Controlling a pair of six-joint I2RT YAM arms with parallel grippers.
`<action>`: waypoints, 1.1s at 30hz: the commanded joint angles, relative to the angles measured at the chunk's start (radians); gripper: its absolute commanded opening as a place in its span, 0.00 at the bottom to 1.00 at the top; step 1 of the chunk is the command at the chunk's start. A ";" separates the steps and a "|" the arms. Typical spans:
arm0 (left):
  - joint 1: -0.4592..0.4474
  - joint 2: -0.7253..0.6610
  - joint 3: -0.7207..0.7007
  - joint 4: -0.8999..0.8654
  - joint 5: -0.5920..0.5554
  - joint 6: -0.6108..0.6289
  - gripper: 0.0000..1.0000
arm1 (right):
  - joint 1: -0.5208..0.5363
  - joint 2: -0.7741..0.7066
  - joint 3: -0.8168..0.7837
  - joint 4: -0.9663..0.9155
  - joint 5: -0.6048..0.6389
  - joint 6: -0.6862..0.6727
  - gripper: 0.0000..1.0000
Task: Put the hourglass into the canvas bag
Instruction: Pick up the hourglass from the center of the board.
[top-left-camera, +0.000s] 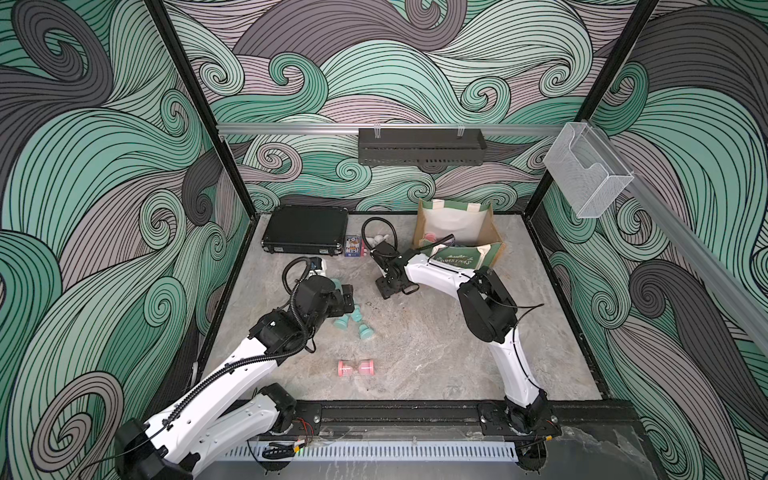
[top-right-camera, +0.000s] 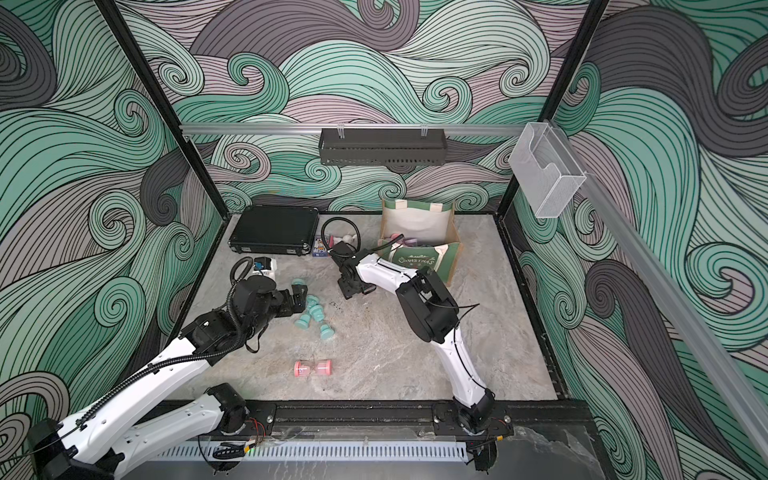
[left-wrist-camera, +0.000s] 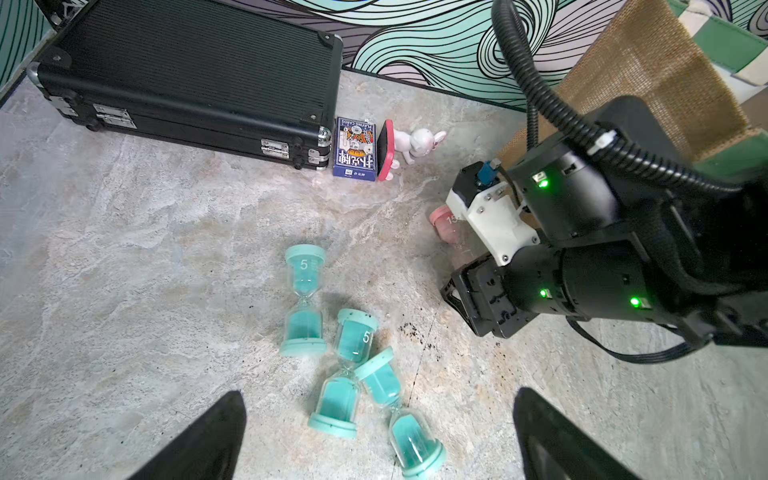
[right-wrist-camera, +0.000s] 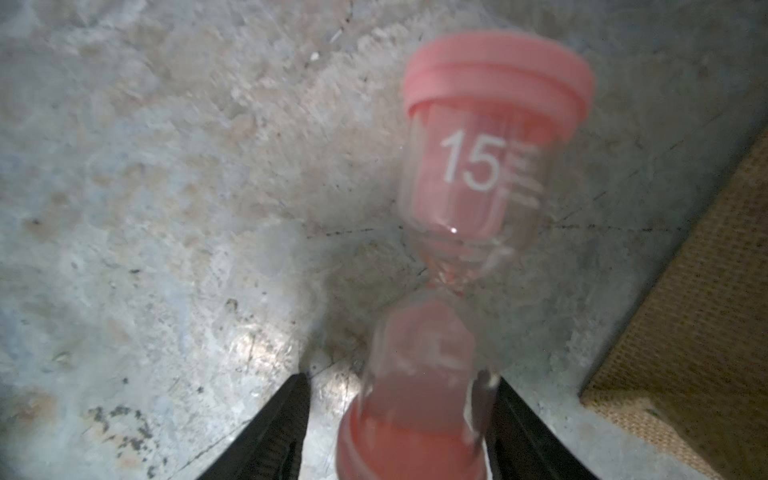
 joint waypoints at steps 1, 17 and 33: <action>0.013 0.006 0.015 0.006 -0.002 -0.008 0.99 | -0.007 -0.019 0.003 -0.005 0.002 0.027 0.65; 0.015 0.030 0.058 0.002 0.020 0.008 0.99 | -0.005 -0.011 0.019 -0.001 -0.010 0.035 0.43; 0.017 -0.014 0.106 -0.042 0.064 0.048 0.98 | 0.007 -0.284 -0.007 0.006 -0.092 0.018 0.30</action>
